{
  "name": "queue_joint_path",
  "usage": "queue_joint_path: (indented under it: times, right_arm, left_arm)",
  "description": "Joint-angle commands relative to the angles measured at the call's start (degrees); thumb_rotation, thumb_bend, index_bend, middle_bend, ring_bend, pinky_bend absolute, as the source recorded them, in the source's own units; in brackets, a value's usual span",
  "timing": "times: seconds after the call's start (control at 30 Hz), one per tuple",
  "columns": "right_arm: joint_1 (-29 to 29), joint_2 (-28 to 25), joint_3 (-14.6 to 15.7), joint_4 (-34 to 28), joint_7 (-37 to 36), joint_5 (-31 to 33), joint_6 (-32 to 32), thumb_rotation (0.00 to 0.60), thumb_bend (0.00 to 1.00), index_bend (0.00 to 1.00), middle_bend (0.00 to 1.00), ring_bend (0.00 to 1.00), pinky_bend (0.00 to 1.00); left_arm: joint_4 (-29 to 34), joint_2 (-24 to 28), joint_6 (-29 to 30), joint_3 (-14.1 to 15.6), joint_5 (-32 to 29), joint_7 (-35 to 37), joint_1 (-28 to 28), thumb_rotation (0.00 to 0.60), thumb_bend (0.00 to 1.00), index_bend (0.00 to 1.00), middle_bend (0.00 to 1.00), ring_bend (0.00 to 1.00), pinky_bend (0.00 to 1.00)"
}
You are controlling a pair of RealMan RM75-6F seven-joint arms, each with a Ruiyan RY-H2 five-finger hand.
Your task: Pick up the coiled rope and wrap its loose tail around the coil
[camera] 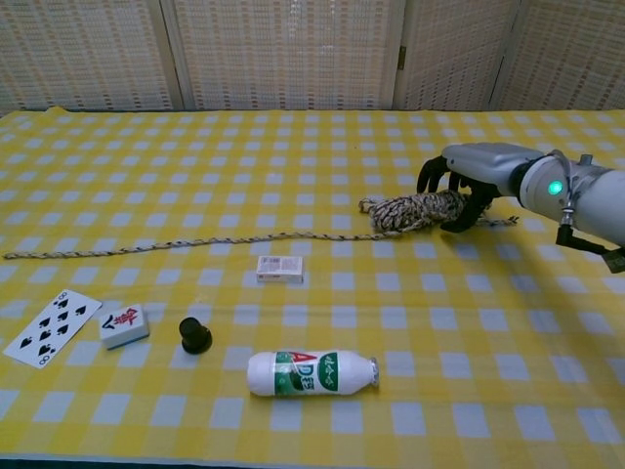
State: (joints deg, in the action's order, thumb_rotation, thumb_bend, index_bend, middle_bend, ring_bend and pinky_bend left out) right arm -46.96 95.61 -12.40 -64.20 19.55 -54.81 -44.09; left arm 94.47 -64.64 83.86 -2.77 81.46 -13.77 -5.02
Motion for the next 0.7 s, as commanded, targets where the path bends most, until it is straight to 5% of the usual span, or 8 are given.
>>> queue_joint_path:
  times: [0.03,0.4,0.7]
  right_arm:
    - [-0.07,0.1,0.06,0.11,-0.06,-0.14,-0.12,0.6,0.32,0.35,0.33,0.37,0.28]
    - [-0.13,0.34,0.54,1.22,0.36,-0.16,-0.33,0.6,0.41,0.51,0.45,0.5,0.44]
    - [1.68,-4.19,0.55,-6.36,-3.44,-4.26,-2.96,0.6,0.53,0.58,0.5,0.56,0.51]
  left_arm:
    - [-0.08,-0.12,-0.08,-0.01,0.06,0.06,-0.09,0.6,0.13,0.17,0.02,0.04,0.0]
    - [-0.23,-0.15,-1.02,-0.66,1.17,0.62,-1.64,0.6,0.13,0.18,0.02,0.04,0.0]
    - [-1.14,0.0,-6.37,-3.21,3.29,2.91,-7.84,0.6,0.14,0.23,0.06,0.09,0.0]
